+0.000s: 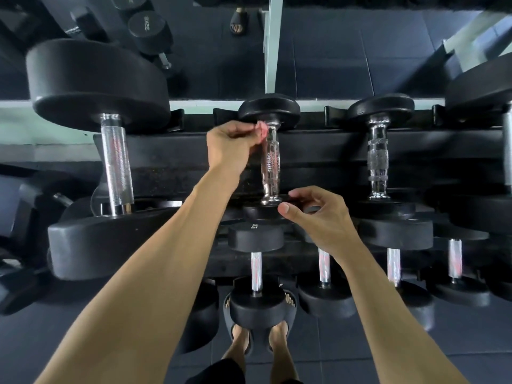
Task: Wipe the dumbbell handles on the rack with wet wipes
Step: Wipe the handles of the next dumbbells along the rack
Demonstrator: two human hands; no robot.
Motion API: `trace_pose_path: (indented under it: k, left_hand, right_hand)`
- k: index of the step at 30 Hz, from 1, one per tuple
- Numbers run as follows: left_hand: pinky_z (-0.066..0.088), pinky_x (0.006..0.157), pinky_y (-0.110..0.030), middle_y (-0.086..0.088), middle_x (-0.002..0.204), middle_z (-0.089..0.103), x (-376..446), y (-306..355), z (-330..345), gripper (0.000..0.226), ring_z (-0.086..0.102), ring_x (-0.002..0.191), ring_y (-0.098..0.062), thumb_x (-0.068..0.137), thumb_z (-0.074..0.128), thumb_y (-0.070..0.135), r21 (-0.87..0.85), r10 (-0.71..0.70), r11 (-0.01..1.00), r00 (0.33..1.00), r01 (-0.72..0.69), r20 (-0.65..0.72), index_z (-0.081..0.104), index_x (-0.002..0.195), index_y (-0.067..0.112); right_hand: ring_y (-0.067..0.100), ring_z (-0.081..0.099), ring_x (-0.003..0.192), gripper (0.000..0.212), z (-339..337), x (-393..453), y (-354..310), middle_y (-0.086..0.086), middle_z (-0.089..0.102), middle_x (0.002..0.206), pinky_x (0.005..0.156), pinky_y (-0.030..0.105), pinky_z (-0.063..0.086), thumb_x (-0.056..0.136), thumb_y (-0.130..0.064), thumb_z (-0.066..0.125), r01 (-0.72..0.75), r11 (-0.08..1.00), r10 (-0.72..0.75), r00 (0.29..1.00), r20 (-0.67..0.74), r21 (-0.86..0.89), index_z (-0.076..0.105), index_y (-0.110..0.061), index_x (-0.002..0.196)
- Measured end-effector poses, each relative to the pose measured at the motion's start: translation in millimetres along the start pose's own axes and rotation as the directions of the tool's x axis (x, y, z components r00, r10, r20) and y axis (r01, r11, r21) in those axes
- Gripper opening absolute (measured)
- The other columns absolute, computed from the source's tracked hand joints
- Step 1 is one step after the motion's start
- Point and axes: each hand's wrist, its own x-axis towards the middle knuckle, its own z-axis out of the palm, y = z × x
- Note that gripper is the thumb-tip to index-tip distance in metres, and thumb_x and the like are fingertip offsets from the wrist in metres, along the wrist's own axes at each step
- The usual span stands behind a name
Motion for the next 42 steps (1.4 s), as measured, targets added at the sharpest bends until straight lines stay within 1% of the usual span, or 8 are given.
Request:
trace_pose_path:
  k: [3,7,13,19,24,33,38,42]
  left_hand:
    - [0.057,0.091,-0.040,0.001,0.080,0.077,-6.3,-8.7,-6.3,0.021,0.074,0.087,-0.018,0.075,0.082,0.004,0.043,-0.033,0.998,0.999,0.034,-0.005,0.075,0.069,0.023]
    - [0.054,0.095,-0.036,0.005,0.084,0.077,-31.9,-17.5,-18.6,0.010,0.074,0.089,-0.013,0.075,0.085,0.020,0.256,-0.011,0.967,0.997,-0.009,0.078,0.078,0.081,0.024]
    - [0.060,0.077,-0.028,0.001,0.075,0.076,5.1,-0.5,1.4,0.016,0.073,0.075,-0.011,0.081,0.077,-0.001,0.002,-0.056,0.998,0.997,0.056,-0.058,0.073,0.078,0.014]
    - [0.061,0.074,-0.030,-0.004,0.076,0.072,-26.4,-28.7,-25.2,0.013,0.072,0.075,-0.016,0.084,0.075,0.000,0.248,-0.114,0.965,0.986,0.082,0.118,0.069,0.079,0.010]
    - [0.062,0.069,-0.040,-0.010,0.082,0.072,10.8,-9.8,2.8,0.019,0.072,0.081,-0.028,0.087,0.070,-0.001,0.001,-0.128,0.992,0.991,0.128,-0.031,0.068,0.079,0.016]
    - [0.061,0.078,-0.029,-0.008,0.087,0.075,-19.9,-16.8,-21.0,0.013,0.074,0.079,-0.014,0.086,0.072,-0.001,0.125,-0.100,0.988,0.990,0.088,0.096,0.073,0.096,0.006]
    - [0.061,0.076,-0.029,-0.004,0.088,0.077,9.8,-8.1,1.3,0.014,0.075,0.082,-0.016,0.084,0.073,-0.003,-0.045,-0.067,0.997,0.995,0.064,-0.069,0.074,0.088,0.011]
    - [0.060,0.072,-0.026,0.005,0.078,0.075,-13.1,-23.7,-14.6,0.018,0.073,0.076,-0.010,0.089,0.071,0.003,0.260,-0.068,0.964,0.997,0.056,0.035,0.072,0.082,0.020]
  right_hand:
    - [-0.001,0.065,0.084,0.049,4.4,-2.6,-0.9,-0.011,0.072,0.090,0.075,0.011,0.050,0.059,-0.061,0.076,0.004,1.000,-0.004,1.000,-0.006,0.009,0.071,-0.030,0.097]
    - [-0.006,0.063,0.077,0.041,8.1,-3.6,-5.3,-0.014,0.071,0.085,0.069,0.007,0.046,0.058,-0.060,0.076,0.025,0.999,-0.024,1.000,-0.014,0.037,0.069,-0.035,0.090]
    - [0.001,0.064,0.081,0.059,6.8,-3.7,0.5,-0.010,0.071,0.092,0.071,0.006,0.046,0.058,-0.064,0.075,0.017,1.000,-0.016,1.000,-0.017,0.018,0.072,-0.025,0.102]
    - [-0.005,0.063,0.083,0.060,10.5,-2.1,0.4,-0.011,0.070,0.097,0.072,0.008,0.046,0.058,-0.066,0.074,0.030,0.999,-0.029,0.999,-0.027,0.025,0.074,-0.024,0.099]
    - [-0.007,0.061,0.079,0.052,9.3,-3.4,-0.1,-0.010,0.069,0.096,0.070,0.005,0.045,0.059,-0.062,0.075,0.005,1.000,-0.005,1.000,-0.019,0.022,0.073,-0.025,0.095]
    - [-0.004,0.065,0.086,0.048,9.5,-2.0,0.3,-0.010,0.069,0.102,0.072,0.006,0.047,0.057,-0.064,0.075,-0.009,0.999,0.009,1.000,0.002,0.040,0.070,-0.031,0.092]
    - [-0.003,0.064,0.082,0.046,13.5,-2.5,1.7,-0.009,0.069,0.099,0.071,0.007,0.047,0.058,-0.062,0.076,0.003,0.999,-0.002,1.000,-0.019,0.038,0.072,-0.029,0.090]
    - [-0.005,0.064,0.085,0.041,14.7,-3.3,1.8,-0.008,0.069,0.101,0.071,0.006,0.046,0.062,-0.058,0.078,-0.002,0.999,0.004,0.999,-0.034,0.048,0.071,-0.029,0.091]
